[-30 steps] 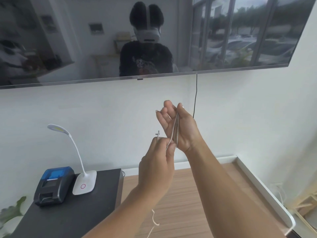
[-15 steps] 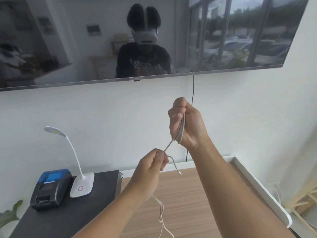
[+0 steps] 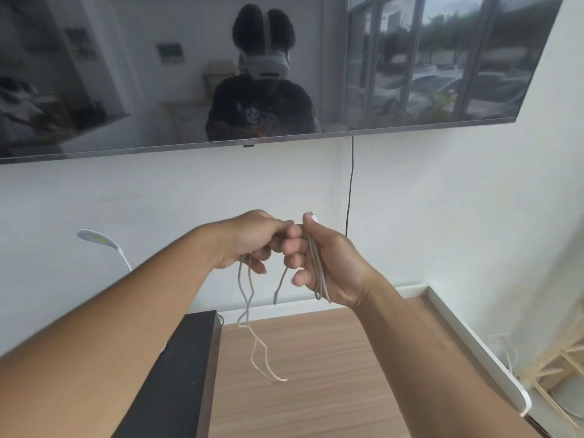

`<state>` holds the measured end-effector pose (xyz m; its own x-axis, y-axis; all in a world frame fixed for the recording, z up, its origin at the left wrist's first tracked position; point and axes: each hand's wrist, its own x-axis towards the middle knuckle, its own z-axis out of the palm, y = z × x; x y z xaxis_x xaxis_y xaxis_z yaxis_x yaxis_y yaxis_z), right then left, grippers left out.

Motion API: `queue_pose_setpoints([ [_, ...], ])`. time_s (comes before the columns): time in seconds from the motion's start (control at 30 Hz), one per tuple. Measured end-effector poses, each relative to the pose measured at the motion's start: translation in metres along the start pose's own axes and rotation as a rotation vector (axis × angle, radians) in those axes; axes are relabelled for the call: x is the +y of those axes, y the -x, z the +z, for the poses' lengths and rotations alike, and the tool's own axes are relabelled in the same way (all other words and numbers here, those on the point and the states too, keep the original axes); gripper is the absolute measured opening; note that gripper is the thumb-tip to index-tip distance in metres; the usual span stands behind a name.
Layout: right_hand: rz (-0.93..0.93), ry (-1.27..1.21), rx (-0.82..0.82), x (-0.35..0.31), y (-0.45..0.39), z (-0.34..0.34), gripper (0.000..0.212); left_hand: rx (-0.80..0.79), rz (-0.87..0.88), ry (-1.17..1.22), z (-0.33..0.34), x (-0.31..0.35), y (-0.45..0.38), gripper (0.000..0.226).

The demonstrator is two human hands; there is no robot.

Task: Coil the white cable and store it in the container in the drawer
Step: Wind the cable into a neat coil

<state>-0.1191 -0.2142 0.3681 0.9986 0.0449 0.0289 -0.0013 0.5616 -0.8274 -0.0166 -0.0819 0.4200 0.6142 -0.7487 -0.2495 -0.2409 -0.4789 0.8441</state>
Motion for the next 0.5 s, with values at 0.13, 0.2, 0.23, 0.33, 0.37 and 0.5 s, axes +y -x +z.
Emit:
queue_pose_setpoints([
  [0.13, -0.018, 0.127, 0.017, -0.002, -0.003, -0.004, 0.060, 0.083, -0.024, -0.079, -0.007, 0.012, -0.003, 0.039],
  [0.2, -0.017, 0.164, 0.020, -0.002, -0.006, -0.006, 0.065, 0.153, -0.005, -0.103, -0.008, 0.017, -0.004, 0.039],
  [0.23, -0.016, 0.179, 0.028, -0.001, -0.007, -0.008, 0.067, 0.194, 0.011, -0.106, -0.008, 0.019, -0.005, 0.038],
  [0.33, -0.021, 0.188, 0.066, 0.003, -0.013, -0.011, 0.070, 0.250, 0.083, -0.138, -0.008, 0.024, -0.006, 0.037],
  [0.37, -0.027, 0.173, 0.075, 0.004, -0.014, -0.012, 0.069, 0.240, 0.104, -0.179, -0.008, 0.024, -0.005, 0.035],
  [0.5, -0.081, 0.071, 0.119, 0.006, -0.019, -0.014, 0.064, 0.226, 0.181, -0.287, 0.004, 0.019, 0.000, 0.024],
])
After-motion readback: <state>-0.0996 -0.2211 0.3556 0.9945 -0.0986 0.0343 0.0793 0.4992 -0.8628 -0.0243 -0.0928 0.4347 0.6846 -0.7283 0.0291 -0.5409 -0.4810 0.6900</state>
